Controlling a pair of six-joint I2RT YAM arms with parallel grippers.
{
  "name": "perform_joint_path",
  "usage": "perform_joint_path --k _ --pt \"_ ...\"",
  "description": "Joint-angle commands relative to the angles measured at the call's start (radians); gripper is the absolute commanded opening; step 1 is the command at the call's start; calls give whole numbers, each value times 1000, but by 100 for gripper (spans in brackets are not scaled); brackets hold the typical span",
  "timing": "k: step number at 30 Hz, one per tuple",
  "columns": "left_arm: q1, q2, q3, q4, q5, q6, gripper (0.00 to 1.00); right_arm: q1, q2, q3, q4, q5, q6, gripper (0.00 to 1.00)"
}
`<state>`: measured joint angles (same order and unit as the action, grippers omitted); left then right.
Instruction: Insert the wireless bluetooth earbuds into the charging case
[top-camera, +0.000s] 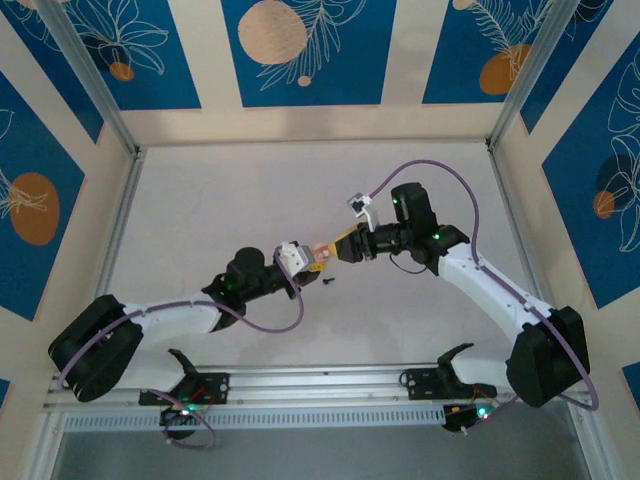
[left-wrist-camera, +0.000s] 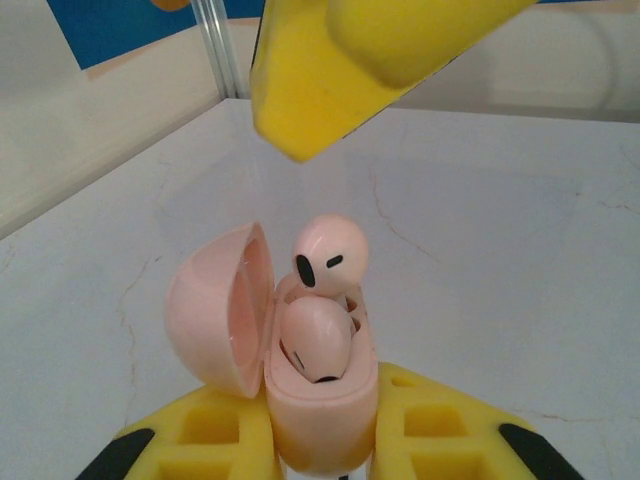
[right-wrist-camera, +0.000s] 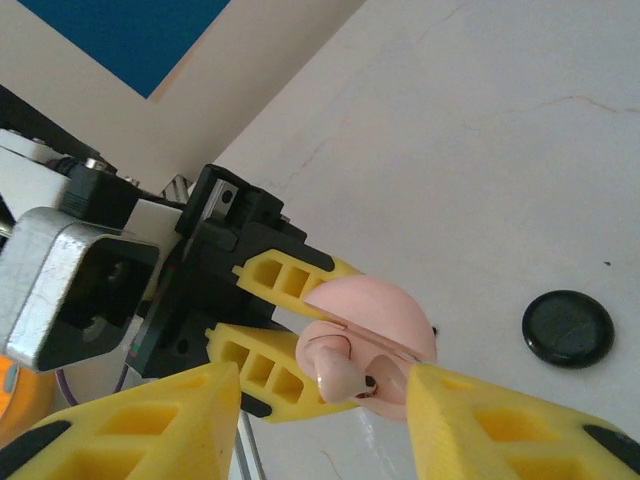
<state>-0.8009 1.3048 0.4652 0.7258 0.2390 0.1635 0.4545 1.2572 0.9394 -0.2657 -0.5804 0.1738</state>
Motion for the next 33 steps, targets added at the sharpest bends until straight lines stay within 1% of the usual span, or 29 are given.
perform_joint_path --k 1,11,27,33 --pt "-11 -22 -1 37 33 11 19 -6 21 42 -46 -56 -53 46" --pt "-11 -23 7 27 39 14 19 -9 57 45 -28 -97 -56 43" --pt "-11 -23 18 24 46 18 19 -4 96 44 -20 -101 -51 36" --pt "-11 -29 18 23 46 17 20 -2 104 41 -16 -102 -47 36"
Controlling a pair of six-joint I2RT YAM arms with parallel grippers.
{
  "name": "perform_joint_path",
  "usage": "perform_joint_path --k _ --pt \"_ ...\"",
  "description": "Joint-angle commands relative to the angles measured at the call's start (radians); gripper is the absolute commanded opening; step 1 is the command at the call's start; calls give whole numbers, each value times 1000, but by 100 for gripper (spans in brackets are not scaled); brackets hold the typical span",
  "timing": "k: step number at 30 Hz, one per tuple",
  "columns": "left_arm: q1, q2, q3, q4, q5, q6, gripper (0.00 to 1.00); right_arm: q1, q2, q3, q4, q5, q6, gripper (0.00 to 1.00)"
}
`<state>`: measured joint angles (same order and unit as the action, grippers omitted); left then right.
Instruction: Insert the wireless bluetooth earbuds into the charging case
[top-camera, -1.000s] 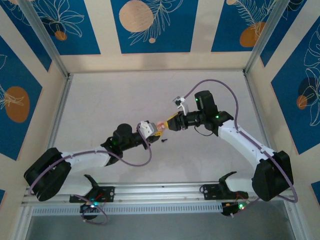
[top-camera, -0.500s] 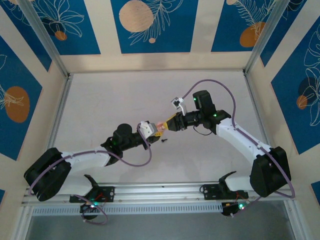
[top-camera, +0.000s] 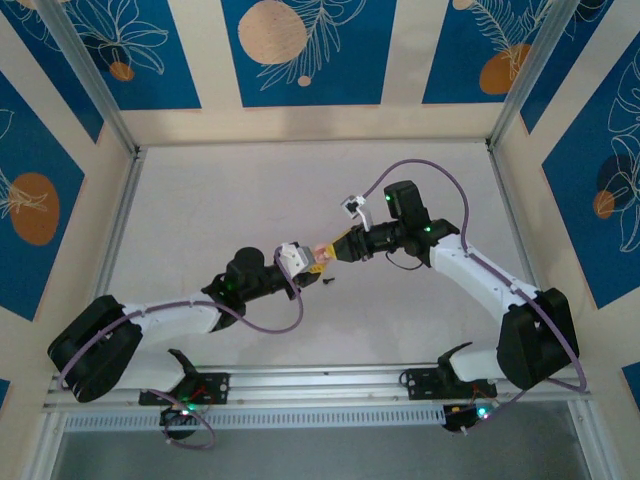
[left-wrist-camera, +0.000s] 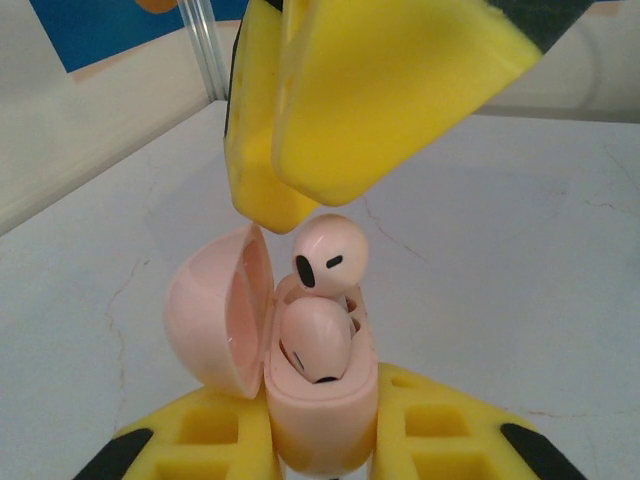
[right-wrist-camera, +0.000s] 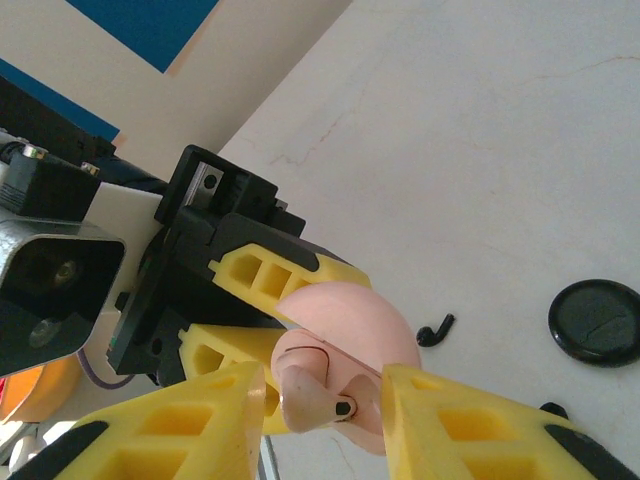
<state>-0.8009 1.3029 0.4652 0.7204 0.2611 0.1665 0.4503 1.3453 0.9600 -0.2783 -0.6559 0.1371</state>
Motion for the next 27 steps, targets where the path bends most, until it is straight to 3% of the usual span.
perform_joint_path --k 1,18,27 --pt "-11 -29 18 28 24 14 19 4 16 19 -3 -23 -12 37" --pt "-12 -45 16 2 11 20 20 15 -19 22 -31 45 10 34" --pt "-11 -51 12 -1 11 23 20 17 -122 22 -70 112 -17 42"
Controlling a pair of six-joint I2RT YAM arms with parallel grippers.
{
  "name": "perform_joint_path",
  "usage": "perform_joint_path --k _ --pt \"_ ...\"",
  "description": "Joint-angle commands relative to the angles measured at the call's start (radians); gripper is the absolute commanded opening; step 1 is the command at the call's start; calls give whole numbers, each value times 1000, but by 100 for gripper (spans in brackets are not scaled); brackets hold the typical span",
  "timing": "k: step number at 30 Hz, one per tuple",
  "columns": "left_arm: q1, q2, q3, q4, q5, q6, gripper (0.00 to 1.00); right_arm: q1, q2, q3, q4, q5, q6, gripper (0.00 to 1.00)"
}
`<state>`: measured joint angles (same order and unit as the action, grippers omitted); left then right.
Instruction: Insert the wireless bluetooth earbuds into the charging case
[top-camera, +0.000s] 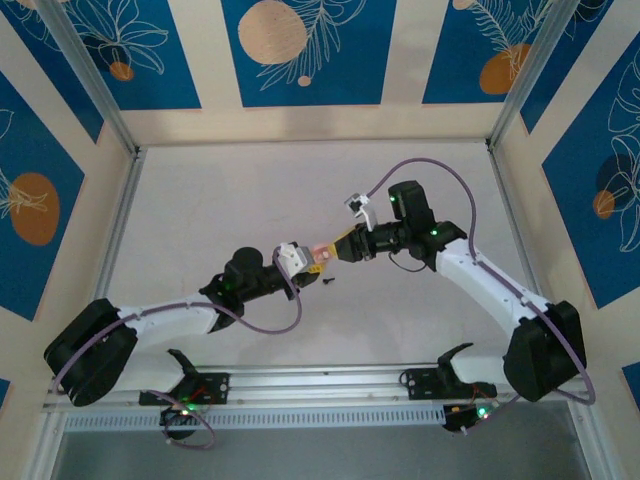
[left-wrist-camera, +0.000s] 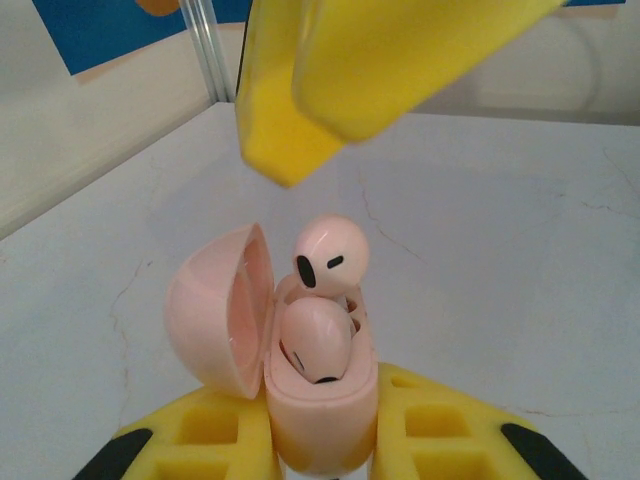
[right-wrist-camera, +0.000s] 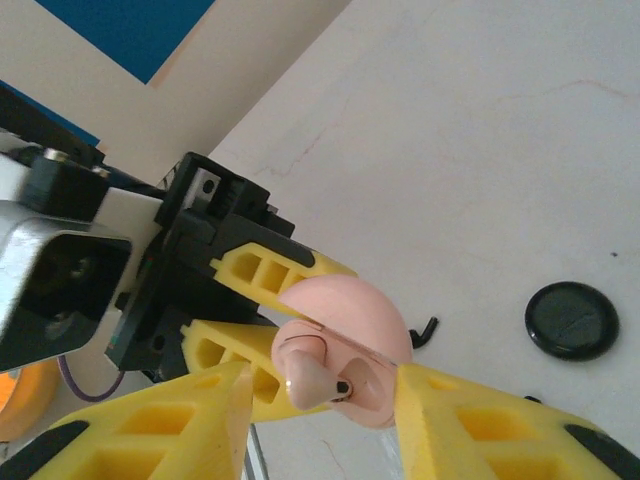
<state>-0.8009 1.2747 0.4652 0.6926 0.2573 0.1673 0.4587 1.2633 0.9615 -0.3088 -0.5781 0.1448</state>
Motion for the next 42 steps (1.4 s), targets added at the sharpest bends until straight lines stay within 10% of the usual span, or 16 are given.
perform_joint_path --k 1,12,42 --pt "-11 -23 11 28 16 23 20 13 -47 20 -48 50 -39 42" --pt "-12 -28 13 29 61 22 20 133 -65 31 -90 269 -247 41" --pt "-11 -48 35 -24 67 40 20 137 5 45 -91 236 -225 21"
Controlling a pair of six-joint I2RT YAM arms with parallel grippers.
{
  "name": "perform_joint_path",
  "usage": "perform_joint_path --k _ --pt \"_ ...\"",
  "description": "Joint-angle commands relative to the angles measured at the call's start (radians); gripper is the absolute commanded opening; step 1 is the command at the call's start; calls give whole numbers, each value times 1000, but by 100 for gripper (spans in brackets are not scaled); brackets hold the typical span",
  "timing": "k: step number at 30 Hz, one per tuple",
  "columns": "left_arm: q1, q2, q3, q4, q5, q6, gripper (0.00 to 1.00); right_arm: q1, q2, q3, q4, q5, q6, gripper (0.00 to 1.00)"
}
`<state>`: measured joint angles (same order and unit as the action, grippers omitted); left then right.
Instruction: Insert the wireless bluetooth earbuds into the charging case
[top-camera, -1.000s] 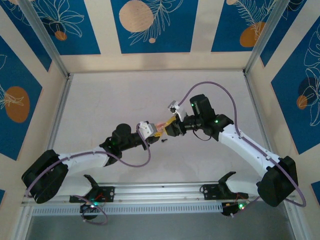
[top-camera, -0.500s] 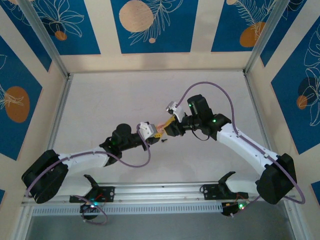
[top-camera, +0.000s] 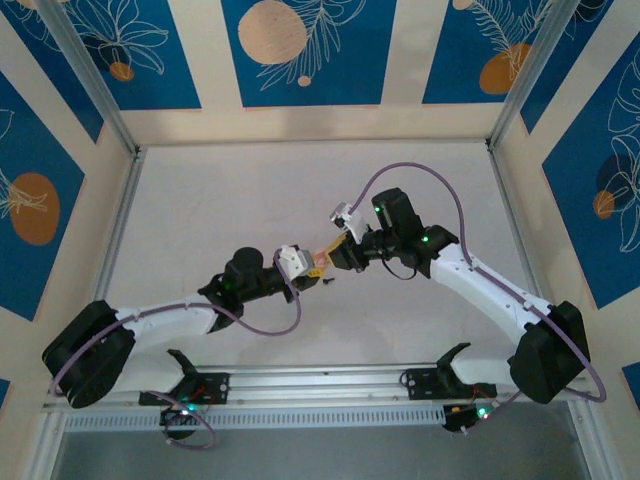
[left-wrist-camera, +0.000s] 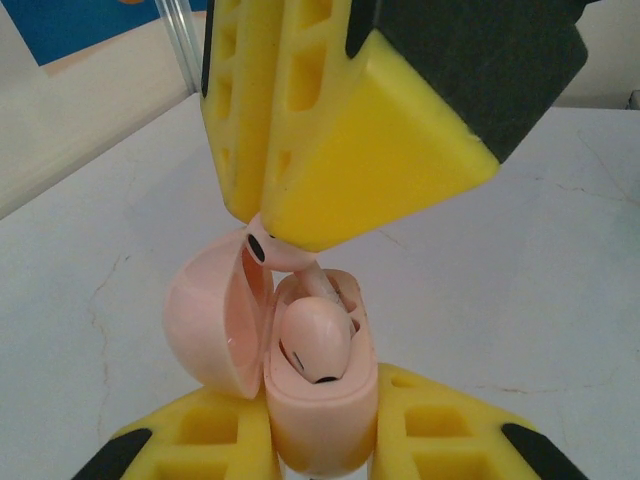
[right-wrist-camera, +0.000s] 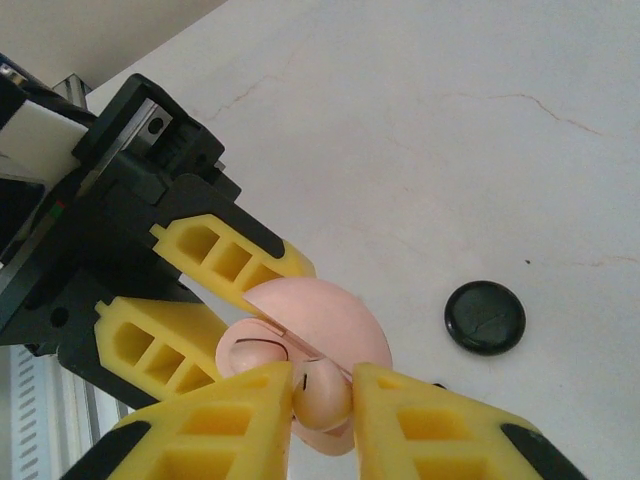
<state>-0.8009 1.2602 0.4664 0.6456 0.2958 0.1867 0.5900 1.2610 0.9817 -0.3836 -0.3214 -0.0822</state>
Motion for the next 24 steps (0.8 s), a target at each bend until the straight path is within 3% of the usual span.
perform_joint_path --k 1,11,24 --pt "-11 -36 34 24 27 22 20 6 7 23 -19 -24 5 21" --pt "-11 -46 31 21 18 28 20 10 4 7 -8 -112 53 17" --pt "-11 -67 22 23 -8 31 20 19 1 -16 -34 -73 121 17"
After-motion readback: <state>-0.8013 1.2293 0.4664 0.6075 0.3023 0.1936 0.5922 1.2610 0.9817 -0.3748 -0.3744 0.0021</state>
